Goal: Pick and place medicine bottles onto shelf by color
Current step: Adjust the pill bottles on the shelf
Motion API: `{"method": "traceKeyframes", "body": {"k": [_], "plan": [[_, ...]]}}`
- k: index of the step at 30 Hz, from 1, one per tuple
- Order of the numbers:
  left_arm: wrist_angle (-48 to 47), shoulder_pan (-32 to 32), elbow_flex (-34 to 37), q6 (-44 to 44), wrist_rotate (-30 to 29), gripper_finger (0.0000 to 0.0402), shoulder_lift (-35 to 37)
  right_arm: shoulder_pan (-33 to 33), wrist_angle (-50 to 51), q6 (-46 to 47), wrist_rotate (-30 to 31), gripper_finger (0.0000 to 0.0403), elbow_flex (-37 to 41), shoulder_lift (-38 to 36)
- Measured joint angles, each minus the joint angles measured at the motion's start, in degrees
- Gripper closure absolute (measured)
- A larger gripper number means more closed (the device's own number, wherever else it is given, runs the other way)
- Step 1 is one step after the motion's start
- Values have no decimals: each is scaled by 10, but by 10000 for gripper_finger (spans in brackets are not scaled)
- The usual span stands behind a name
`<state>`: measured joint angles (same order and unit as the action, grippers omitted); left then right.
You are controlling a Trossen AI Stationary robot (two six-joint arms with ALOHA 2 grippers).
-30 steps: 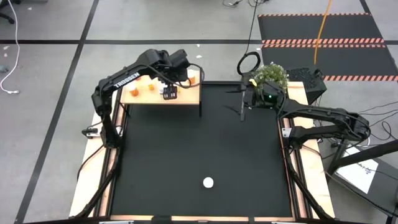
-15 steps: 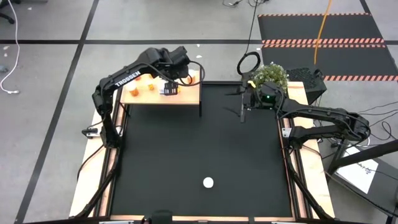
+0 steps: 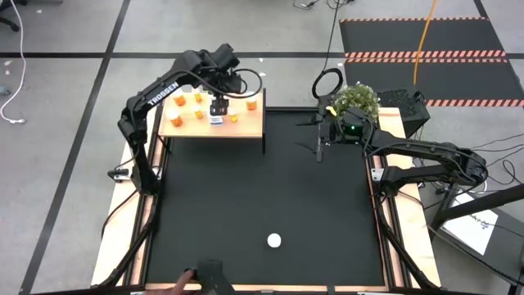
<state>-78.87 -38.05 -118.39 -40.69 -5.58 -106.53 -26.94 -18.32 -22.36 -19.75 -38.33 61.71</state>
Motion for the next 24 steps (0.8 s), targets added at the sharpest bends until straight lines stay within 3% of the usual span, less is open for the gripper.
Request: {"method": "traceKeyframes", "body": {"k": [5, 18, 24], "plan": [[-1, -23, 0, -23, 45, 150, 0, 0, 0, 0, 0, 126, 0, 0], [-5, -28, 0, -45, 36, 134, -31, 0, 3, -4, 0, 126, 0, 0], [-21, -32, 0, -56, 36, 147, -29, 0, 3, -9, 0, 126, 0, 0]]}}
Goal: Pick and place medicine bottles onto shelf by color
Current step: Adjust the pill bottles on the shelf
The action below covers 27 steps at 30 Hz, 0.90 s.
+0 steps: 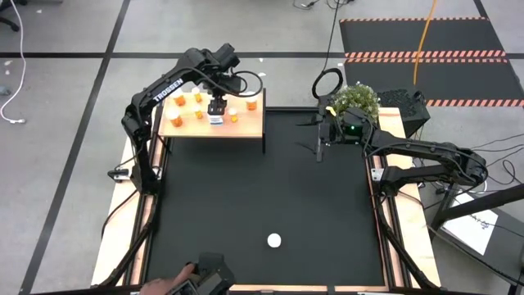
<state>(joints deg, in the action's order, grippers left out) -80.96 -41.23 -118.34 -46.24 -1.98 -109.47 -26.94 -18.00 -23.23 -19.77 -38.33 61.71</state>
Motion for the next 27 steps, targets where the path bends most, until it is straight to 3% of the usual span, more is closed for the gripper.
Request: {"method": "traceKeyframes", "body": {"k": [27], "plan": [[13, -5, 15, -36, -11, 199, -1, 0, 0, 0, 0, 126, 0, 0]]}}
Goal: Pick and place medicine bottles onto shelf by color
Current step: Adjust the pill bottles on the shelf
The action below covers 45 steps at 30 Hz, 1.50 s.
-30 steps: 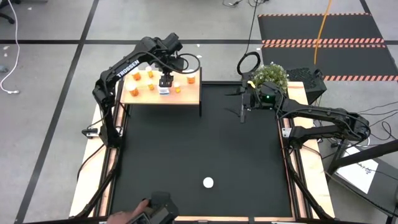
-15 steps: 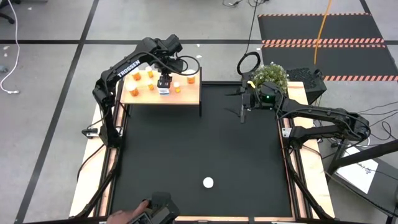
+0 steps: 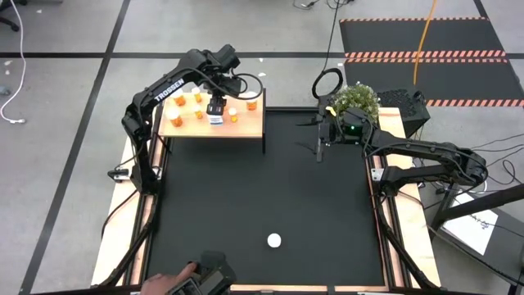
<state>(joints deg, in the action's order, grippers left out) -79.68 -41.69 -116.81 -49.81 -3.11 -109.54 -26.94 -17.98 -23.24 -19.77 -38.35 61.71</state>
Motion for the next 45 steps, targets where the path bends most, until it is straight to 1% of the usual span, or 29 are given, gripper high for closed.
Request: {"method": "traceKeyframes", "body": {"k": [3, 10, 16, 31, 40, 45], "plan": [[1, -1, 0, -10, 0, 205, 0, 0, 0, 0, 0, 126, 0, 0], [1, -1, 0, -5, 0, 203, 0, 0, 0, 0, 0, 126, 0, 0], [1, 0, 0, 0, 0, 210, 0, 0, 0, 0, 0, 126, 0, 0], [1, 11, 1, 7, -3, 207, -9, 0, -2, 0, 0, 126, 0, 0], [-7, 4, 1, 14, -10, 227, -8, 0, -2, 0, 0, 126, 0, 0], [-7, 5, 2, 13, -9, 231, -8, 0, -2, 0, 0, 126, 0, 0]]}}
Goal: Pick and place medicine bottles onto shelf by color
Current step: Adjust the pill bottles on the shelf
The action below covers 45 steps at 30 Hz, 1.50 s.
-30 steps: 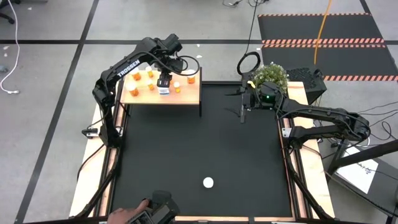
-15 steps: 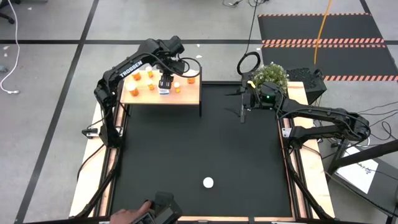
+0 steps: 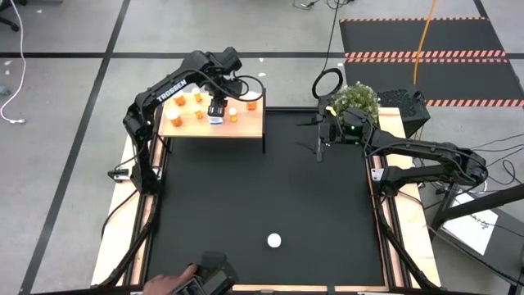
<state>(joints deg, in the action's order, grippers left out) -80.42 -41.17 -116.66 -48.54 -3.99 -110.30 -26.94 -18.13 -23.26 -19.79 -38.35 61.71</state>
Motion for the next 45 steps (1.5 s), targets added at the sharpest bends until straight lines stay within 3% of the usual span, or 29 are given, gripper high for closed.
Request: {"method": "traceKeyframes", "body": {"k": [8, 27, 37, 45], "plan": [[12, 1, 35, -11, -4, 231, -1, 0, 0, -2, 0, 126, 0, 0], [26, 3, 36, -19, -17, 232, -1, 0, 0, -2, 0, 126, 0, 0], [26, 4, 36, -19, -17, 286, -1, 0, 0, -2, 0, 126, 0, 0], [27, 19, 32, -19, -18, 271, -1, 0, 0, -2, 0, 126, 0, 0]]}}
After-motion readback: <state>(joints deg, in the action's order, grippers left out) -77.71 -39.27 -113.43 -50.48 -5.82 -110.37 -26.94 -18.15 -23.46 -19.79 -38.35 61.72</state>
